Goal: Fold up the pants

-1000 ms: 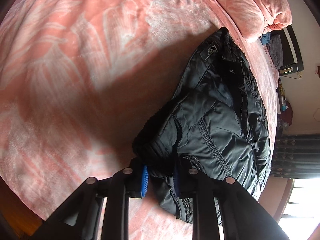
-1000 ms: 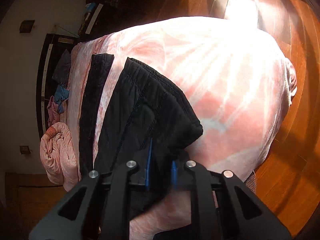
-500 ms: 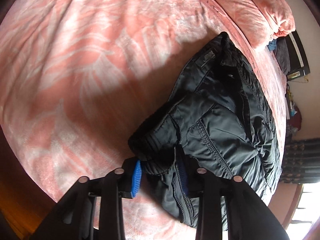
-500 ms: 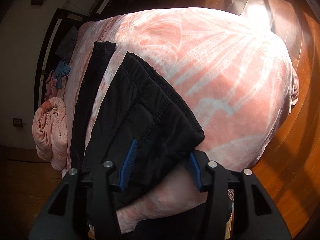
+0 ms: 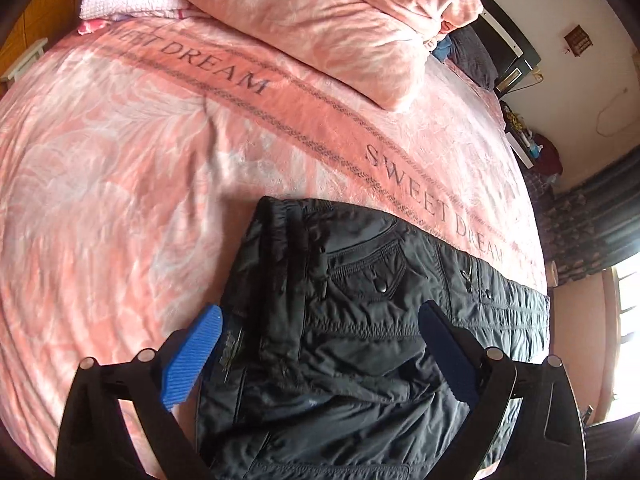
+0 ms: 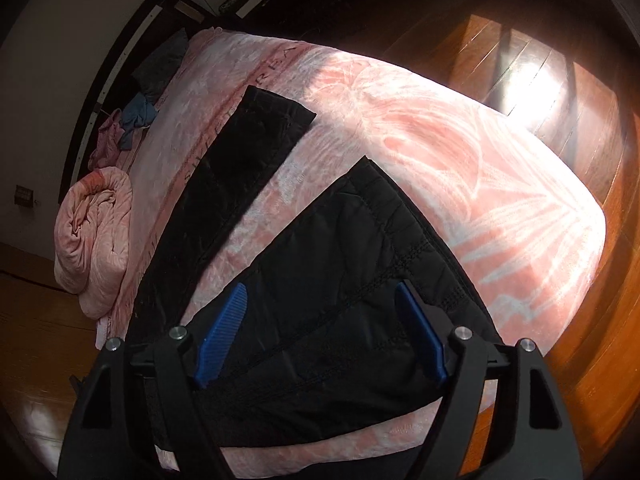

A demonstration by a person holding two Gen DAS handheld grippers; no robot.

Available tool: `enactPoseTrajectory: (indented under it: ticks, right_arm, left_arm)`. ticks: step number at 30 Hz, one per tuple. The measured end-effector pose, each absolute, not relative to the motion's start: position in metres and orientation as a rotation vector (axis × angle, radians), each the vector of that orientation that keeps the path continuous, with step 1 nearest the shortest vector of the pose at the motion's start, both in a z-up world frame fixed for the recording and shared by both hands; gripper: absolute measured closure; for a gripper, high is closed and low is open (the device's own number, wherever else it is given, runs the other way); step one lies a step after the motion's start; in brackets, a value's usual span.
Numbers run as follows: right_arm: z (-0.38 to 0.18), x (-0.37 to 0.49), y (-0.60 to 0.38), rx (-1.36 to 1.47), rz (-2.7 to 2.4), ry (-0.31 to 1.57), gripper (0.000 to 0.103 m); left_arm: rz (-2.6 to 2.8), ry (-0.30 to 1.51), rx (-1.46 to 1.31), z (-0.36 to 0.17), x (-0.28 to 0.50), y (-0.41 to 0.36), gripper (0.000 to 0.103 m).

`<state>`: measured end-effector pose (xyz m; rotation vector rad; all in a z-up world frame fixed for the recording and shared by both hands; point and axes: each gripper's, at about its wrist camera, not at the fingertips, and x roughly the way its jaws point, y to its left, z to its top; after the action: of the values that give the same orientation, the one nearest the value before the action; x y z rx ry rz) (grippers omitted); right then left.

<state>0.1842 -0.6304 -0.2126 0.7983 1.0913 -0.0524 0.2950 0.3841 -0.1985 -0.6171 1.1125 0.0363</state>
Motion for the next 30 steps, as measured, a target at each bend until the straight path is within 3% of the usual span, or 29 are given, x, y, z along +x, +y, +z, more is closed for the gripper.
enactPoseTrajectory:
  ticks: [10,19,22,24,30]
  right_arm:
    - [-0.213,0.313,-0.573,0.707,0.142,1.178,0.021]
    - [-0.208,0.451,-0.605,0.594,0.190,1.199,0.014]
    - [-0.223,0.494,-0.626,0.570,0.152,1.224,0.014]
    - [-0.234,0.518,-0.638,0.566,0.133,1.230,0.014]
    - [-0.279,0.578,-0.650,0.576,0.136,1.271,0.014]
  left_arm:
    - [0.004,1.254,-0.709,-0.290,0.378,0.406,0.004]
    - [-0.086,1.278,-0.597,-0.302,0.382,0.391,0.008]
    - [-0.034,1.291,-0.502,-0.302,0.383,0.386,0.030]
    - [-0.040,1.291,-0.510,-0.300,0.384,0.385,0.053]
    - [0.007,1.293,-0.510,-0.298,0.386,0.377,0.061]
